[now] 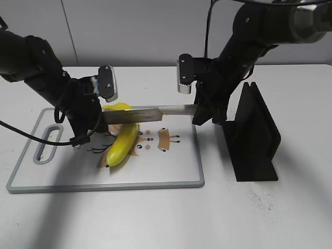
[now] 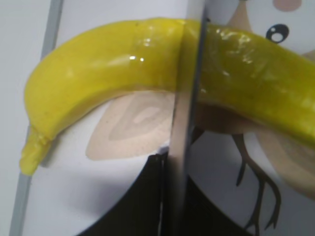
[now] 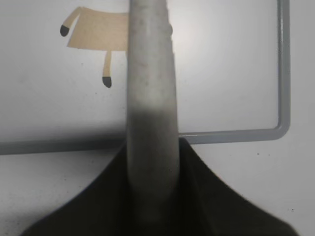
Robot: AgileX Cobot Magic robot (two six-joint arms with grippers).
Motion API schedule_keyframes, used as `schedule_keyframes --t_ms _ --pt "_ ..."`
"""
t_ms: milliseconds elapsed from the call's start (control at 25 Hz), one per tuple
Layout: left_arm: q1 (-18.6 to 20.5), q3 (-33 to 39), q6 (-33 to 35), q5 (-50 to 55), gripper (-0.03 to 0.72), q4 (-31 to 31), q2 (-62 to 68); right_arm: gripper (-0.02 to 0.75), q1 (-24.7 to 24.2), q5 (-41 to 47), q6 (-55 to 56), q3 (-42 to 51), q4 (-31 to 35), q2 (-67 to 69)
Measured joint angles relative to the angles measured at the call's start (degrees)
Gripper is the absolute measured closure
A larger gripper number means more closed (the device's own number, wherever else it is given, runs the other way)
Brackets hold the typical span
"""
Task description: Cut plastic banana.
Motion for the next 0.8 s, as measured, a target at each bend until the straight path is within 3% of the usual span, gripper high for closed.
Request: schedule_keyframes --t_ms 800 --pt "0.1 1.6 -0.6 10.1 0.702 3.0 -21.1 0.569 0.4 15.2 1.7 -4.9 1.3 -13.4"
